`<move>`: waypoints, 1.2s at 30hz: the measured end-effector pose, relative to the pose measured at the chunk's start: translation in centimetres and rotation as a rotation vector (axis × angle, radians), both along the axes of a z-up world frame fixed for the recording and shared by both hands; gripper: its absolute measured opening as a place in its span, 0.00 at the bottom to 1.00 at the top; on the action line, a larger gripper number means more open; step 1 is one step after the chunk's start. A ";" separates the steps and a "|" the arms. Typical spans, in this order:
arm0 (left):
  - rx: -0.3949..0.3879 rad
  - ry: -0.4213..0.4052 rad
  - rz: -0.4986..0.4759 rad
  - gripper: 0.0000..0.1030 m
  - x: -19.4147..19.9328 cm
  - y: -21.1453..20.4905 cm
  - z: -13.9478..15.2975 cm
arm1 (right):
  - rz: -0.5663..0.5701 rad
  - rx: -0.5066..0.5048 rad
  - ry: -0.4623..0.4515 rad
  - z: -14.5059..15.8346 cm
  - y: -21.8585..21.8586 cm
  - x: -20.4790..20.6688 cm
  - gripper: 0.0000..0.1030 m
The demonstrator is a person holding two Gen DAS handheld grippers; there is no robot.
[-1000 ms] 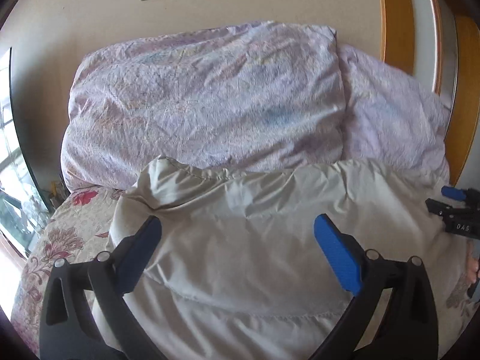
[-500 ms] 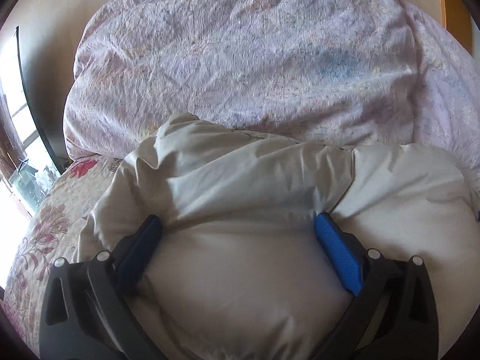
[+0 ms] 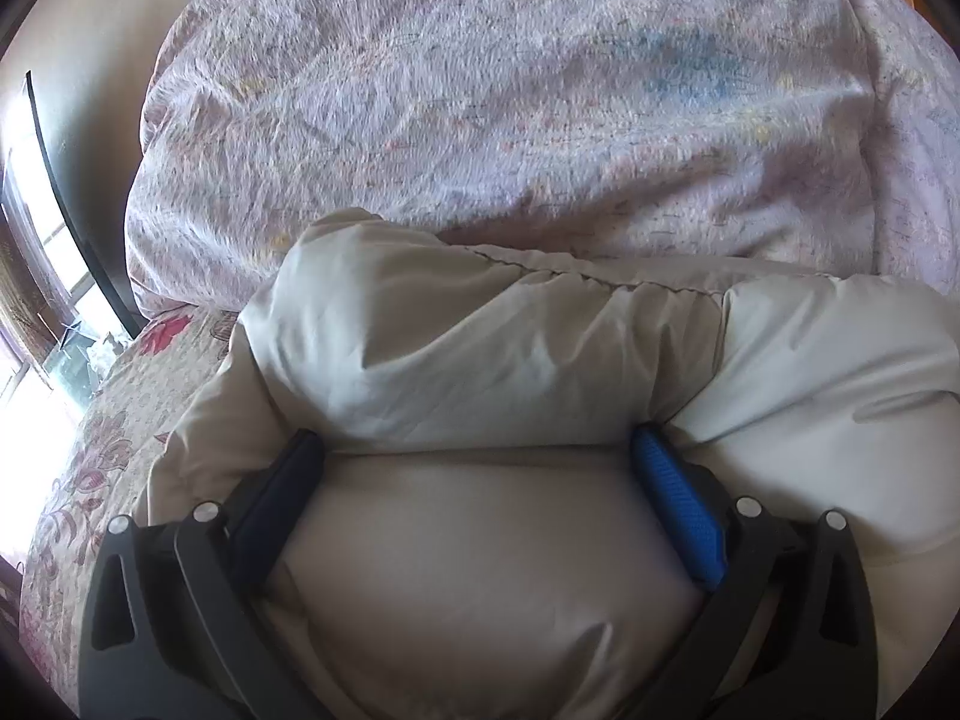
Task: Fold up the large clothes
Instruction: 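Press the folded hem flat near the collar with both grippers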
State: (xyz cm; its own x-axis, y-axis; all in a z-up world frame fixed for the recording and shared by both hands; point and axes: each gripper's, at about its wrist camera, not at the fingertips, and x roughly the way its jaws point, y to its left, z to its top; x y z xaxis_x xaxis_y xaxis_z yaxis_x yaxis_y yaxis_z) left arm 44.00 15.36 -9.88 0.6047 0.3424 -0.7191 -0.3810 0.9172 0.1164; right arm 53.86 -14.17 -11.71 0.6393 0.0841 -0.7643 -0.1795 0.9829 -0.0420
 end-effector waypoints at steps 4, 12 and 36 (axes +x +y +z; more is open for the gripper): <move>0.023 0.028 0.003 0.98 -0.8 -0.3 0.7 | -0.013 -0.020 0.031 1.1 0.7 -0.1 0.93; 0.094 -0.091 -0.058 0.98 -2.7 0.5 6.2 | -0.097 0.050 -0.099 6.3 -4.2 1.2 0.93; -0.036 0.094 0.085 0.98 2.0 6.6 -1.0 | -0.179 -0.004 0.076 -0.9 -6.9 3.5 0.99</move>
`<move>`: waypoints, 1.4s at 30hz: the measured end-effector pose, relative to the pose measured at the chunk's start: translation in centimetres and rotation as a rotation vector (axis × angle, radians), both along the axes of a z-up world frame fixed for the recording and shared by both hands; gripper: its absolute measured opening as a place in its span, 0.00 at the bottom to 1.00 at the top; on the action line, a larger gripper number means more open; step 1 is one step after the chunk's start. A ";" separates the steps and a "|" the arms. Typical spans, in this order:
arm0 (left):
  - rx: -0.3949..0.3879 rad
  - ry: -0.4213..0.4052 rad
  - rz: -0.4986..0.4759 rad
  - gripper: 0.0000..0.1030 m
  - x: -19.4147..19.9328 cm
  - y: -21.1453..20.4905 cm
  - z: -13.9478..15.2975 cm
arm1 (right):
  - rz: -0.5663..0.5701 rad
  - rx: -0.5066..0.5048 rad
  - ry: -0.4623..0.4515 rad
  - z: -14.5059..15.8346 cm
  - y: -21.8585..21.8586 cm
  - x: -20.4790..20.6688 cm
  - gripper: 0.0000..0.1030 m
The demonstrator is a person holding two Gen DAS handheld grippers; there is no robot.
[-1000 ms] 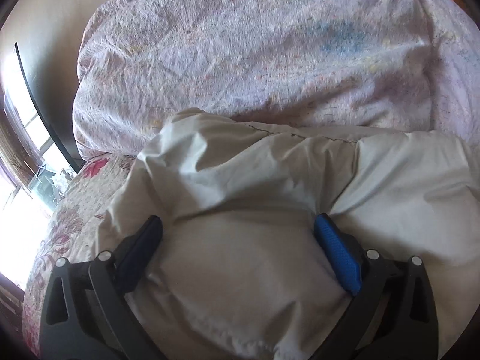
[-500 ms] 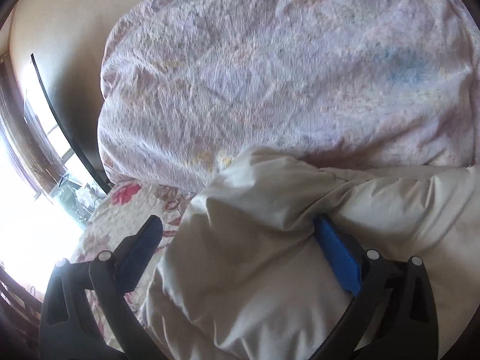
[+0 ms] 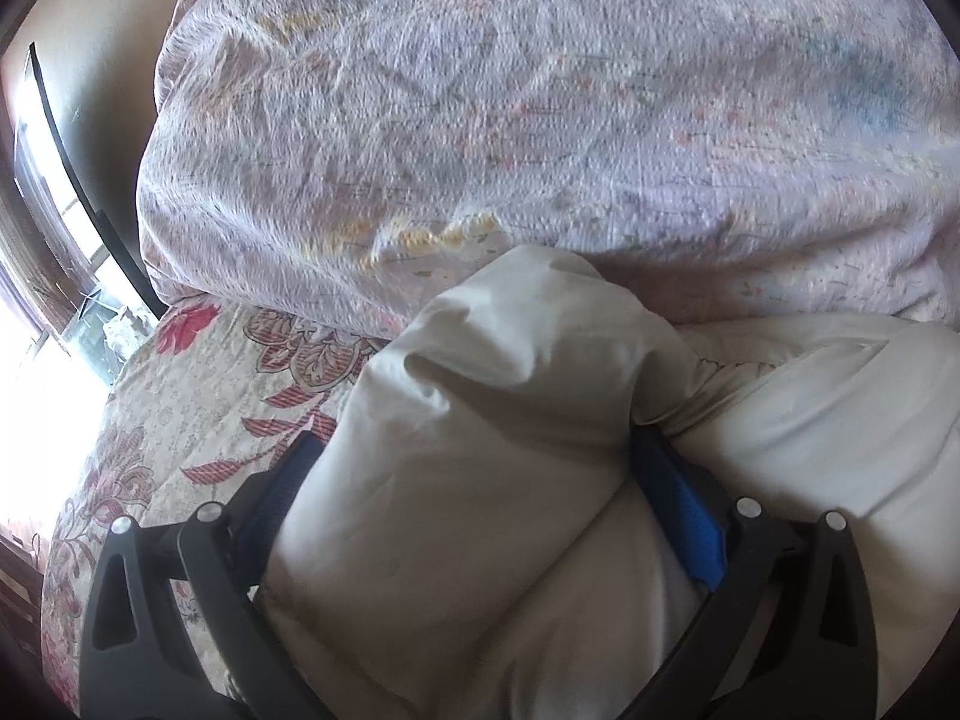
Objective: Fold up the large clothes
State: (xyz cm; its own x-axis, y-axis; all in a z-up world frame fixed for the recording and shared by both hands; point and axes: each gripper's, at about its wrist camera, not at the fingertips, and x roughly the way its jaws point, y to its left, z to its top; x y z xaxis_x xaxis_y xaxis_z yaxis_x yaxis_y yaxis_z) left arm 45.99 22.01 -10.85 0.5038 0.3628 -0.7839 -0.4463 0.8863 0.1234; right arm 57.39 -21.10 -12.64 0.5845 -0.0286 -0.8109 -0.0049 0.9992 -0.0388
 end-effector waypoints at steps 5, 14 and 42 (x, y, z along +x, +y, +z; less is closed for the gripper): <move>0.014 0.023 0.005 0.98 0.4 0.2 -0.4 | -0.012 -0.060 -0.023 0.8 2.5 -1.2 0.99; 0.015 0.030 0.011 0.98 0.9 0.3 -0.4 | -0.015 -0.062 -0.025 0.9 2.9 -1.5 0.99; 0.066 -0.114 0.084 0.98 -7.0 2.3 2.2 | 0.349 0.208 -0.058 2.4 11.1 -10.0 0.99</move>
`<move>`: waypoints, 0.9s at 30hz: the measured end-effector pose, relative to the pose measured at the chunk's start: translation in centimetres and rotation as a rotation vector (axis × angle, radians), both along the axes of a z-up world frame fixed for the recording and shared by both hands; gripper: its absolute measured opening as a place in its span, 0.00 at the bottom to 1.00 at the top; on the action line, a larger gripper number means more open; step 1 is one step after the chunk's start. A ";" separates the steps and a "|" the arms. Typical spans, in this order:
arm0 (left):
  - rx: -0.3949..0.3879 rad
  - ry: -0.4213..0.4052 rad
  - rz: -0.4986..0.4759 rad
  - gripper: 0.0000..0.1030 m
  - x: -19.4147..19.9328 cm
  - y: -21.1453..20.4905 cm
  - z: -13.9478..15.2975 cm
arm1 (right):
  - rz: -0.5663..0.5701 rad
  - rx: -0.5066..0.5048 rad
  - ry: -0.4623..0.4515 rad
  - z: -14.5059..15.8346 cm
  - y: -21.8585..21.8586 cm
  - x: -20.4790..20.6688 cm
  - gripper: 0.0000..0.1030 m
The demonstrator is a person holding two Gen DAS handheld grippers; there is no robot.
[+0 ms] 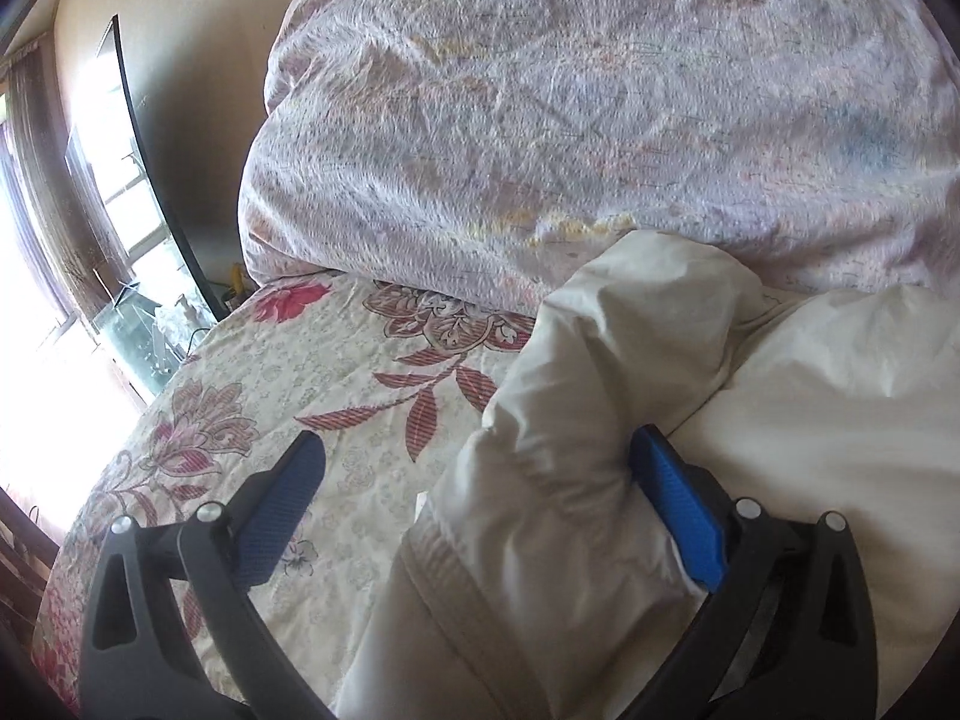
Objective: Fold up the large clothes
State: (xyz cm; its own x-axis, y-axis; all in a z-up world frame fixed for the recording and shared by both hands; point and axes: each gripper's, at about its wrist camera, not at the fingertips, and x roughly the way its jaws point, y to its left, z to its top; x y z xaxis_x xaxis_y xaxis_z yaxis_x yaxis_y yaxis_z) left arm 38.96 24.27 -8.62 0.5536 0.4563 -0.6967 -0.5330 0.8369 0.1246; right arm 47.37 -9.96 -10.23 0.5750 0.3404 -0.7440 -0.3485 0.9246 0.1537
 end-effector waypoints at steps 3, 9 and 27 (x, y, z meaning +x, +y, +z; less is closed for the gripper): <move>0.053 0.009 -0.013 0.98 -1.1 -0.6 0.7 | -0.035 0.036 -0.053 1.4 -3.2 -1.9 0.97; 0.004 -0.030 -0.022 0.98 -3.3 0.3 1.0 | -0.293 0.041 -0.095 1.9 -12.4 -2.2 0.97; -0.725 -0.167 -0.089 0.98 -15.7 3.8 0.1 | -0.516 0.617 0.248 0.0 -26.4 -10.8 0.92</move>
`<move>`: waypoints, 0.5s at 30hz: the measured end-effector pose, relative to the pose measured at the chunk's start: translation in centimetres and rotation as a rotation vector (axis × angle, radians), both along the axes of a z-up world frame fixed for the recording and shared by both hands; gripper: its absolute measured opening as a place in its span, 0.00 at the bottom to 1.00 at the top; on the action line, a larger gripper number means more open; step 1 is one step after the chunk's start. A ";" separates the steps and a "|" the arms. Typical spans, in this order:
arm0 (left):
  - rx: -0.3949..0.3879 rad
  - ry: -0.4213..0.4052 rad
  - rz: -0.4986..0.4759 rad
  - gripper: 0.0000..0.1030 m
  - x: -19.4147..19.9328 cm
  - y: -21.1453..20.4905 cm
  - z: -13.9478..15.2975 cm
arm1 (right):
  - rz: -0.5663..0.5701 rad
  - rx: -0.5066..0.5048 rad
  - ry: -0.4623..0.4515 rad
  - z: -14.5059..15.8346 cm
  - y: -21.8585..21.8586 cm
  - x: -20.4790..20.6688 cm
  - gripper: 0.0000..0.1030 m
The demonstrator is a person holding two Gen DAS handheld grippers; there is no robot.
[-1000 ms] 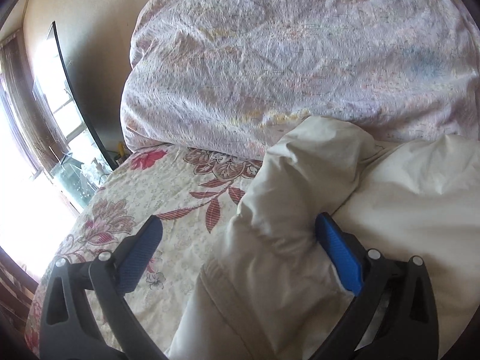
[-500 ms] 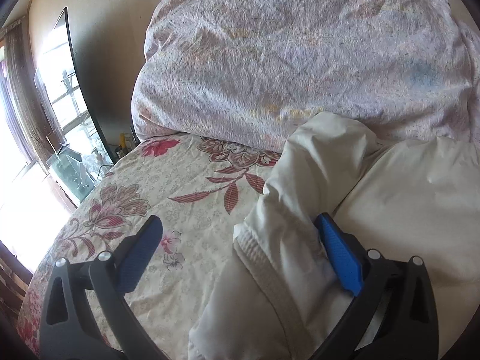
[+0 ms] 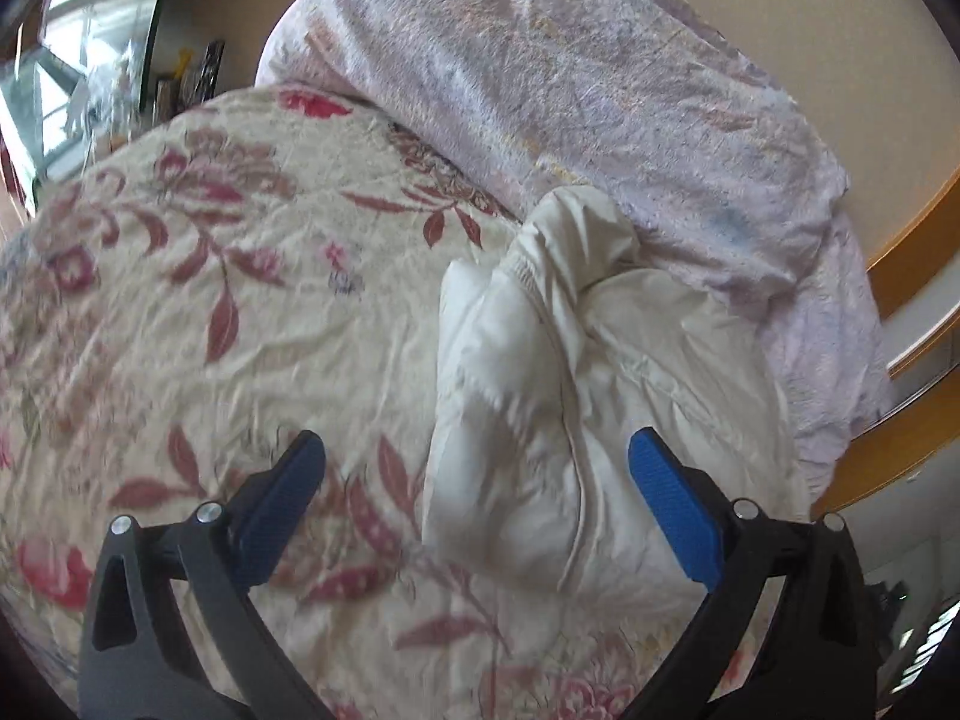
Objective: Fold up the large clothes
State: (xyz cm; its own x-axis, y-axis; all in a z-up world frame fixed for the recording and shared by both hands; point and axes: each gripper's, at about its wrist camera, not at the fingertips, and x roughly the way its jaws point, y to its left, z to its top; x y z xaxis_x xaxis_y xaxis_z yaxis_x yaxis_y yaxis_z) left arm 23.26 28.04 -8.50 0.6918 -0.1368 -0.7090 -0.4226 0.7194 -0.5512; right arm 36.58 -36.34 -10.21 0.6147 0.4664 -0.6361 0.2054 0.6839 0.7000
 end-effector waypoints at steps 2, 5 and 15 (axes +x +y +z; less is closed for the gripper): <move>-0.068 0.007 0.006 0.97 -1.1 -0.3 -1.0 | 0.037 0.081 0.044 -1.5 0.4 -0.6 0.85; -0.163 -0.005 0.012 0.93 -1.8 -1.5 -2.2 | 0.070 0.130 0.078 -3.2 1.9 -0.2 0.77; -0.296 -0.057 0.081 0.74 0.2 -3.7 -3.6 | 0.026 0.105 0.005 -3.6 4.7 0.7 0.66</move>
